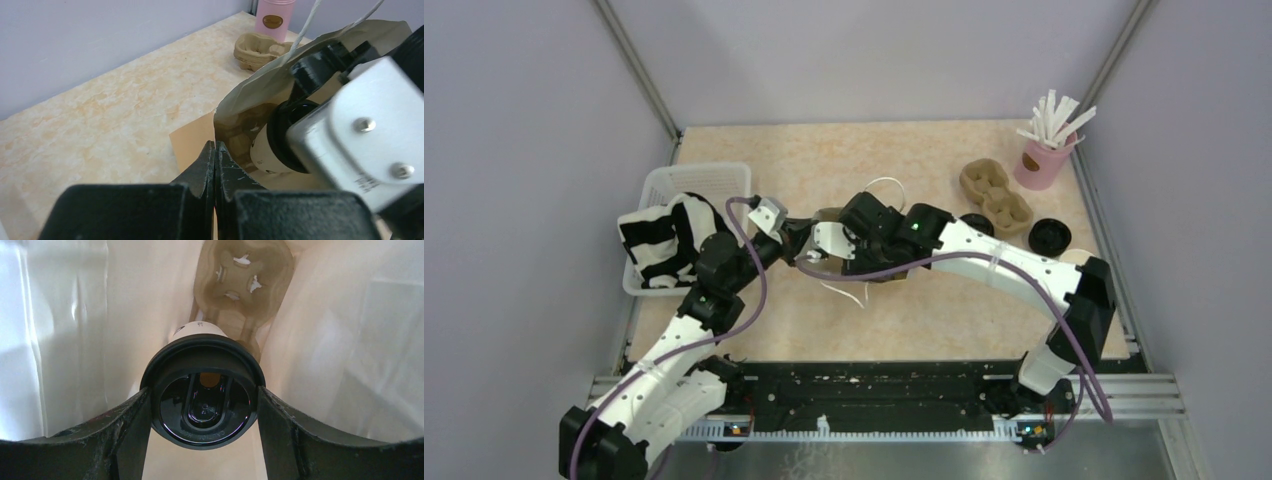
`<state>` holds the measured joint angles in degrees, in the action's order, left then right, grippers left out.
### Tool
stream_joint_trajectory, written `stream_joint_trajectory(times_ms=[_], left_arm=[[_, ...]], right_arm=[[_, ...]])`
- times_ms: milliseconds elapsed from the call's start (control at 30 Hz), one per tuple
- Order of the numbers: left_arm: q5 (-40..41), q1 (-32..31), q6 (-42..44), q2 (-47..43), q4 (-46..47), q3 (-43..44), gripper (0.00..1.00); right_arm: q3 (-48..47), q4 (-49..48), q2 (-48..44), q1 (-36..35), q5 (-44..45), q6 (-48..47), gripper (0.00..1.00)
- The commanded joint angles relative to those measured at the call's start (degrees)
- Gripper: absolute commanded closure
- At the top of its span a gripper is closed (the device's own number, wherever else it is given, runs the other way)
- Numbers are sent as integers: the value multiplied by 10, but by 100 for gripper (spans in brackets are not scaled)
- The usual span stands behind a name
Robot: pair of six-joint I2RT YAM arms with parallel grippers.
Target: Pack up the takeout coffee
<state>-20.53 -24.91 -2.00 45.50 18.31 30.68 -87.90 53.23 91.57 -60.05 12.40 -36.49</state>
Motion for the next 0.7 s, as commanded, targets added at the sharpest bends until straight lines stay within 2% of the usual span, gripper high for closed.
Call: stream_joint_trajectory(times_ms=[0, 267, 433, 500, 567, 667], left_arm=[[-2, -9, 15, -11, 22, 17, 100], [35, -20, 44, -17, 6, 23, 100], [82, -20, 30, -3, 27, 14, 100], [119, -19, 21, 4, 22, 19, 100], [176, -20, -5, 9, -10, 36, 99], [189, -20, -25, 14, -84, 68, 98]], right_arm=[[-36, -20, 37, 4, 53, 4, 70], [-12, -27, 6, 4, 93, -16, 70], [2, -42, 12, -6, 32, 33, 70], [5, -62, 25, -17, 37, 56, 70], [5, -87, 29, -17, 36, 84, 70], [8, -116, 21, -17, 38, 88, 70]])
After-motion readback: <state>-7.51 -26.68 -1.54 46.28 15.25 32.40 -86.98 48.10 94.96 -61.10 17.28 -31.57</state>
